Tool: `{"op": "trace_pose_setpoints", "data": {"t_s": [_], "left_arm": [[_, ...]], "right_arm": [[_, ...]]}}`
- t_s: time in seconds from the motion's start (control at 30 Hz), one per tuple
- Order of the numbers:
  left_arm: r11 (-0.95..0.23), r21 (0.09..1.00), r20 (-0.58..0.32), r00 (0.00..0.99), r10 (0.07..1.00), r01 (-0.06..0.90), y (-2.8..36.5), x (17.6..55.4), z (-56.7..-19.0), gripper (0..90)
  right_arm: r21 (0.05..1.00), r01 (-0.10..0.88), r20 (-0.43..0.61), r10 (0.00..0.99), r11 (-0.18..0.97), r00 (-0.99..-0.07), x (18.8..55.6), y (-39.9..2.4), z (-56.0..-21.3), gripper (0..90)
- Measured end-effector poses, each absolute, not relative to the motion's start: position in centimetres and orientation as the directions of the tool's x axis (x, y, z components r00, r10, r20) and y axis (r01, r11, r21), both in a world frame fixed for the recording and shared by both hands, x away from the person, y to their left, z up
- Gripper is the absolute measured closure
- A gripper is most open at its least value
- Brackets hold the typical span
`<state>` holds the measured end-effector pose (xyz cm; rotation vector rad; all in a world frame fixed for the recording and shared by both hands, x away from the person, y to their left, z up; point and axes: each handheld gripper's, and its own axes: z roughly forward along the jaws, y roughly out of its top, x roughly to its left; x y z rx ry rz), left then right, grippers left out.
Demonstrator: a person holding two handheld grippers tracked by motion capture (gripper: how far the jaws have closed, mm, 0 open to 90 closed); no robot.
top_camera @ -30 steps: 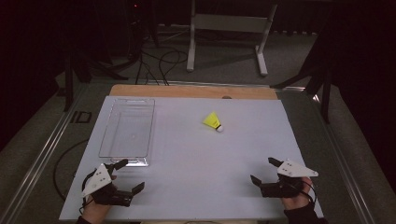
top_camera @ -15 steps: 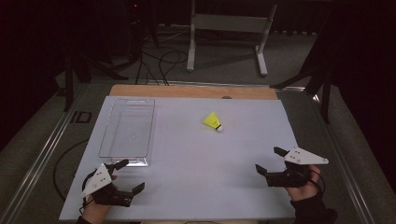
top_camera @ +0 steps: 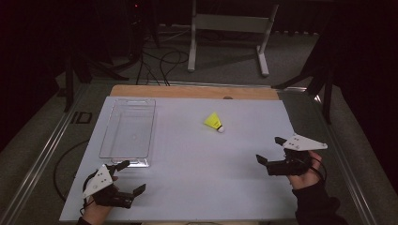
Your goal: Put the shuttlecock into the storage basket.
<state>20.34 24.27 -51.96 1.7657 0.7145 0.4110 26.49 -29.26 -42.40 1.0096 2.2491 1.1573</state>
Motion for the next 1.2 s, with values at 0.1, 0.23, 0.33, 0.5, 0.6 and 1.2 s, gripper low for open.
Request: {"op": "trace_pose_setpoints", "data": {"t_s": [0.1,0.23,0.33,0.5,0.6,1.2], "left_arm": [[-0.188,0.947,-0.078,0.756,0.65,0.259,24.3,20.4,-52.0,0.2],[-0.189,0.947,-0.078,0.757,0.648,0.26,24.3,20.4,-52.0,0.2],[-0.188,0.947,-0.079,0.758,0.648,0.26,24.3,20.4,-52.0,0.2],[-0.19,0.947,-0.078,0.76,0.646,0.259,24.3,20.3,-52.0,0.2],[-0.19,0.947,-0.078,0.76,0.645,0.259,24.2,20.4,-52.0,0.1],[-0.192,0.947,-0.078,0.763,0.642,0.259,24.2,20.4,-52.0,0.2]], "right_arm": [[0.818,0.418,-0.029,0.754,0.396,-0.657,27.0,-29.0,-42.3,7.5],[0.809,0.419,-0.031,0.743,0.412,-0.669,27.7,-28.4,-42.3,7.5],[0.801,0.424,-0.029,0.734,0.424,-0.679,28.2,-28.0,-42.3,7.5],[0.795,0.423,-0.029,0.725,0.434,-0.688,28.9,-27.6,-42.2,7.5],[0.792,0.422,-0.029,0.718,0.441,-0.695,29.5,-27.3,-42.2,7.5],[0.752,0.424,-0.047,0.683,0.504,-0.729,32.3,-25.4,-42.2,7.5]]}}
